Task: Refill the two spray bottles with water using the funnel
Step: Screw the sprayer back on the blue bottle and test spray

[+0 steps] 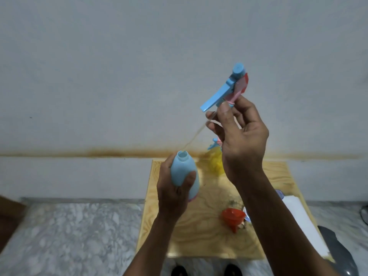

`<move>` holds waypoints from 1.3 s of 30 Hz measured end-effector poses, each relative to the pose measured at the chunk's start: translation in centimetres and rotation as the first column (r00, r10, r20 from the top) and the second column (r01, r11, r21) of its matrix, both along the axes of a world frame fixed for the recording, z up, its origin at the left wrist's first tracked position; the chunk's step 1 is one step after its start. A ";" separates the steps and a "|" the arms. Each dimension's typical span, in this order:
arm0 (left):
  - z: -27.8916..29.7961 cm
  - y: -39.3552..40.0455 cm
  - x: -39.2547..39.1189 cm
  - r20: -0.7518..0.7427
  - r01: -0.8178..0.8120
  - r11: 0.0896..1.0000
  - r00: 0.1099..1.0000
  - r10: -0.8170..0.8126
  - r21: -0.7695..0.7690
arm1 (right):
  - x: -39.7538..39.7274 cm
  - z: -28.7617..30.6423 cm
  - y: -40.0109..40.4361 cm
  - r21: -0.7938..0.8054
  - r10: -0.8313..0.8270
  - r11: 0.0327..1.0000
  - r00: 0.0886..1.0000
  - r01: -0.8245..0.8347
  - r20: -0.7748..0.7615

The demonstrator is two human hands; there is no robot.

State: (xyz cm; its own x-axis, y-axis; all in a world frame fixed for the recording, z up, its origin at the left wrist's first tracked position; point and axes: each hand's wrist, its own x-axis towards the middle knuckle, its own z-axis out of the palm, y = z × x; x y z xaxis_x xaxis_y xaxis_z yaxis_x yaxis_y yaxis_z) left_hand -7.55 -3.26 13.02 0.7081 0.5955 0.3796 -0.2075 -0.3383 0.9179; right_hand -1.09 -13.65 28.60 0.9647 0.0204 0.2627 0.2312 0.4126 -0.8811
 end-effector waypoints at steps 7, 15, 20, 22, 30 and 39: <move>1.0 -0.2 -0.3 0.070 0.025 1.000 0.997 -0.024 -0.017 | -0.3 -1.3 0.2 -0.158 0.087 0.984 0.995 -0.079 0.042; 2.5 -0.1 -0.1 0.114 0.034 0.997 0.993 -0.042 0.074 | -1.0 -5.4 0.3 -0.301 0.263 0.915 0.963 -0.269 -0.061; 2.9 0.2 0.1 0.096 0.008 0.993 0.995 -0.020 0.119 | -0.5 -5.9 0.1 -0.355 0.281 0.889 0.957 -0.288 -0.072; 2.9 0.3 0.1 0.090 0.006 0.994 0.996 -0.016 0.108 | -0.3 -6.0 0.0 -0.358 0.297 0.883 0.952 -0.303 -0.072; 3.1 0.3 0.8 0.071 0.038 0.999 0.997 -0.038 -0.001 | 0.7 -6.4 0.3 -0.359 0.289 0.881 0.951 -0.308 -0.107; 3.1 0.3 1.0 0.058 0.040 0.999 0.998 -0.039 -0.025 | 1.3 -7.4 0.5 -0.391 0.293 0.862 0.946 -0.323 -0.136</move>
